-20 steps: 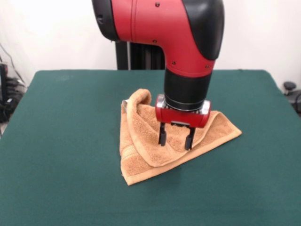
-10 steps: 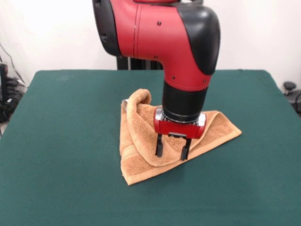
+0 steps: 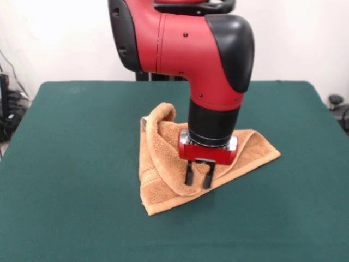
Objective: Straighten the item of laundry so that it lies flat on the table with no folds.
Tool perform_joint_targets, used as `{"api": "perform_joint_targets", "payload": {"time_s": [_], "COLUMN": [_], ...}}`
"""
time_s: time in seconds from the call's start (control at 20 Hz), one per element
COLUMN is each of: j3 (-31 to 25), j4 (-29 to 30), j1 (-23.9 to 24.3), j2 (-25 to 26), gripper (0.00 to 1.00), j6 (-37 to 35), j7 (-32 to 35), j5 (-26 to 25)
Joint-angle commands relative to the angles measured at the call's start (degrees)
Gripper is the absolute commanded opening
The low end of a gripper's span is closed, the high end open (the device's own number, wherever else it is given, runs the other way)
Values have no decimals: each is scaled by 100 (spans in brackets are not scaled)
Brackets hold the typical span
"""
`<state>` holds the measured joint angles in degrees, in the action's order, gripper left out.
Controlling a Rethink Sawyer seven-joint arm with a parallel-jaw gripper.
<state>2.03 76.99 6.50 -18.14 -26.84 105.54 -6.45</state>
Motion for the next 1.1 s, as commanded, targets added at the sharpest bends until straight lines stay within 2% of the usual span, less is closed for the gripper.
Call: {"api": "perform_joint_targets", "payload": {"time_s": [0.05, 0.7, 1.1], "j3": [-578, -452, -476], "j4": [10, 46, 490], "j1": [-15, -149, -184], "j2": [467, 390, -98], "gripper": [0, 0, 0], "j6": [269, 91, -803], "j7": [41, 237, 411], "j5": [-322, -289, 59]}}
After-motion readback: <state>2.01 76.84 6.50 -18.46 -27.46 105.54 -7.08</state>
